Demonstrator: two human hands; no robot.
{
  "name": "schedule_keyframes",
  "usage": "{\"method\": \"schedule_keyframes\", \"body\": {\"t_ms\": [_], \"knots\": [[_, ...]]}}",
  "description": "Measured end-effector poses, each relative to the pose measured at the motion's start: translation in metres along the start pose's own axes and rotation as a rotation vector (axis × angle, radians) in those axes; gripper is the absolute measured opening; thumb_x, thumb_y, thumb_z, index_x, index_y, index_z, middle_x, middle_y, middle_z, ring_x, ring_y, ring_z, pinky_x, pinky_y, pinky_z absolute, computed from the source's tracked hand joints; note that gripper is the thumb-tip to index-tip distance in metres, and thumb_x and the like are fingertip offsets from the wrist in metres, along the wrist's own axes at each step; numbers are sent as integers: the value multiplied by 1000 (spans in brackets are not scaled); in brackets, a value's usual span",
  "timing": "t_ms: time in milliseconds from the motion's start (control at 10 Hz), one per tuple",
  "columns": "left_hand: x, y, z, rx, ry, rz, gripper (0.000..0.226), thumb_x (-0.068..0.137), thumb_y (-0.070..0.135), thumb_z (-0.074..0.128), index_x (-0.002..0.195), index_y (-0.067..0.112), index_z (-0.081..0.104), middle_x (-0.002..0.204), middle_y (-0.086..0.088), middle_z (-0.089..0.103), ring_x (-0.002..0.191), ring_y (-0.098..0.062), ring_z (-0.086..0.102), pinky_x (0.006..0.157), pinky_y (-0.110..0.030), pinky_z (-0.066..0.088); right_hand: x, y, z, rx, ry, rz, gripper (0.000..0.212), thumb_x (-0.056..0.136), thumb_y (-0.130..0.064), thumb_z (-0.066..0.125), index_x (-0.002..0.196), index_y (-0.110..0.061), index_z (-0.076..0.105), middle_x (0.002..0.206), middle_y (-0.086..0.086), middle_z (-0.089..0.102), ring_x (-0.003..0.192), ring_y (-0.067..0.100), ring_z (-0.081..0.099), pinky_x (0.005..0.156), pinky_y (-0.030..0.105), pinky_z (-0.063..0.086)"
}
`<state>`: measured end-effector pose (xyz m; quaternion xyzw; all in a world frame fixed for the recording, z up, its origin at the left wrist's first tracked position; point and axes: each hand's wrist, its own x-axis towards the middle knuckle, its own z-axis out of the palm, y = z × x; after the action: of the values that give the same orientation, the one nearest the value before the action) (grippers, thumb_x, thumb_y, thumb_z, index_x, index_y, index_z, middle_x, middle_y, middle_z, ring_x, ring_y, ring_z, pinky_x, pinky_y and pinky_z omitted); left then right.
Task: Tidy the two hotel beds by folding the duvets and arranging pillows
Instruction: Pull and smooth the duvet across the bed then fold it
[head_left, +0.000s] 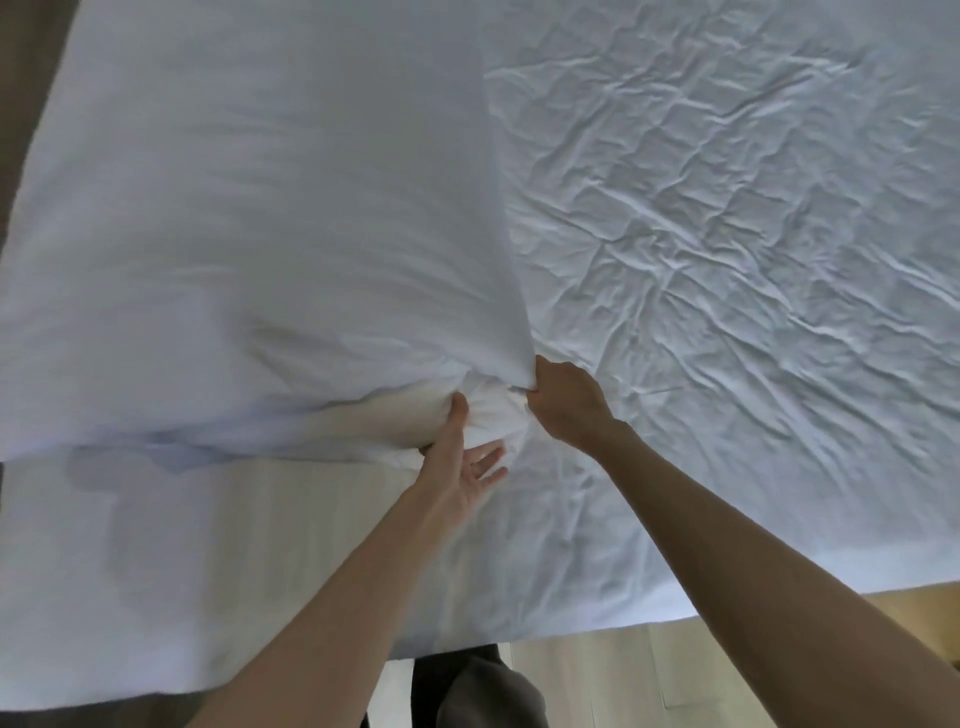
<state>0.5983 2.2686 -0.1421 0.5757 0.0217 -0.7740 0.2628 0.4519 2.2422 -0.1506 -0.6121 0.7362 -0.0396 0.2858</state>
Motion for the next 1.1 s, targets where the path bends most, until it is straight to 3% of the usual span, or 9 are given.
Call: {"method": "schedule_keyframes", "body": {"t_ms": [100, 300, 400, 500, 600, 700, 800, 900, 1100], "knots": [[-13, 12, 11, -193, -37, 115, 40, 91, 37, 61, 116, 6, 59, 112, -16, 66, 99, -26, 65, 84, -36, 55, -9, -9, -33, -13, 34, -86, 26, 97, -26, 46, 110, -9, 60, 99, 13, 68, 90, 33, 61, 67, 31, 34], [-58, 72, 33, -265, -119, 367, 14, 96, 19, 57, 99, 6, 59, 100, -11, 66, 89, -17, 65, 85, -31, 56, -25, -44, -106, -70, 137, -289, 28, 99, -26, 44, 76, -10, 47, 63, 3, 53, 59, 22, 48, 54, 33, 32], [-62, 108, 17, -145, -197, 781, 17, 90, -4, 47, 87, 0, 64, 72, -13, 60, 65, -14, 61, 57, -18, 53, -28, -33, -85, -220, 63, -279, 21, 98, -24, 43, 96, -8, 56, 85, 13, 64, 78, 32, 58, 63, 36, 36], [-22, 101, -21, 666, -64, 1328, 20, 76, 3, 53, 74, -2, 72, 65, -18, 67, 53, -25, 66, 53, -29, 56, -34, -15, -38, -199, -63, -114, 26, 98, -24, 43, 110, -7, 60, 104, 17, 67, 95, 35, 62, 74, 36, 42], [-6, 65, 6, -313, -162, 300, 14, 98, 12, 47, 93, 5, 58, 90, -18, 62, 59, -23, 66, 64, -33, 59, -33, -2, -27, -165, -123, 57, 26, 99, -24, 36, 108, -11, 57, 102, 9, 66, 89, 28, 60, 71, 33, 41], [2, 28, -1, 8, -47, 98, 10, 99, 18, 50, 104, 12, 57, 117, -12, 61, 89, -23, 66, 67, -29, 58, -40, 1, -32, -308, -73, 35, 40, 99, -41, 42, 130, -15, 44, 121, 6, 55, 104, 28, 55, 80, 39, 44], [-6, 26, -5, 157, -22, 173, 22, 96, 27, 58, 116, 17, 58, 118, -3, 65, 103, -21, 63, 83, -34, 55, -44, -18, -30, -334, 198, -182, 73, 76, -49, 73, 132, -15, 40, 112, 11, 52, 91, 29, 56, 67, 41, 54], [-12, 32, -15, 387, 30, 145, 25, 88, 45, 64, 102, 25, 65, 105, 4, 70, 95, -16, 65, 88, -32, 52, -32, -46, -33, -325, 304, -325, 73, 65, -49, 80, 117, -14, 43, 99, 11, 52, 76, 26, 52, 52, 36, 49], [-14, 11, -78, 476, 259, -16, 103, 48, 83, 70, 123, 14, 50, 123, -4, 54, 110, -28, 54, 79, -39, 54, -15, -65, -44, -278, 194, -465, 42, 88, -19, 65, 126, -9, 51, 106, 8, 55, 78, 25, 49, 60, 33, 39]]}}
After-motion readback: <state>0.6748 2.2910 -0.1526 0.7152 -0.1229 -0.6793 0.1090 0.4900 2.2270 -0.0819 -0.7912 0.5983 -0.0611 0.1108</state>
